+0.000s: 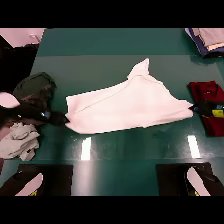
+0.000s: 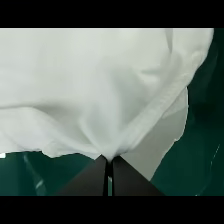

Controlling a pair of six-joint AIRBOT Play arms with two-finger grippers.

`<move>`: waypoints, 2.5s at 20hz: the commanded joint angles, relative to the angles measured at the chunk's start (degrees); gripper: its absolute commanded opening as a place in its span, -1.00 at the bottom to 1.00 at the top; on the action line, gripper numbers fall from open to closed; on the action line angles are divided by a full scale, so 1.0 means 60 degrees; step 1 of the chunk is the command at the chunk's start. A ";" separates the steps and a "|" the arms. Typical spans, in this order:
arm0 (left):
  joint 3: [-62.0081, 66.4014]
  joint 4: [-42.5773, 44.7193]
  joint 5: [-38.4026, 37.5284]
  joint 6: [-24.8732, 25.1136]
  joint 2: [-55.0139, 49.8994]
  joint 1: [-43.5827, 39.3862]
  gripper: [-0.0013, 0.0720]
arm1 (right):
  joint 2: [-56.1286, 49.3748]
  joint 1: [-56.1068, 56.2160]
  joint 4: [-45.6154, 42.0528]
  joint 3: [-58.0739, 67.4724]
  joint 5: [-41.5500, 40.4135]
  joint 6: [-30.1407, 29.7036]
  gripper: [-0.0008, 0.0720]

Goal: Fold the shirts.

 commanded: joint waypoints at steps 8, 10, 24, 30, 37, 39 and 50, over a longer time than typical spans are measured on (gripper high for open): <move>1.0236 0.1920 0.0616 -0.1086 0.0543 0.0011 -0.90 | -0.0004 -0.0004 0.2371 0.6524 -0.2455 -0.0670 -0.93; 1.2029 0.2830 0.0769 -0.1370 0.0543 0.0011 -0.90 | -0.0011 -0.0004 0.2197 0.8156 -0.3013 -0.0914 -0.93; 1.0794 0.3395 -0.0044 -0.2244 0.1202 0.0011 -0.90 | -0.0699 -0.0004 -0.1421 1.0892 -0.0441 0.0153 -0.94; 0.6517 0.2801 -0.0415 -0.2218 -0.0900 0.0007 -0.90 | -0.4087 0.0535 -0.1446 0.9555 0.2605 0.0710 -0.94; 0.5938 0.1985 0.2878 -0.1534 -0.4371 0.0007 -0.90 | -0.7577 0.2262 -0.2215 0.8240 -0.0160 0.1093 -0.94; 0.5941 0.1814 0.4331 -0.1537 -0.4812 0.0011 -0.90 | -0.8298 0.2532 -0.2200 0.8546 -0.1512 0.1202 -0.94; 0.5938 0.1821 0.6794 -0.0696 -0.5461 0.0011 -0.90 | -0.8990 0.2871 -0.3971 0.9060 -0.4317 0.1147 -0.94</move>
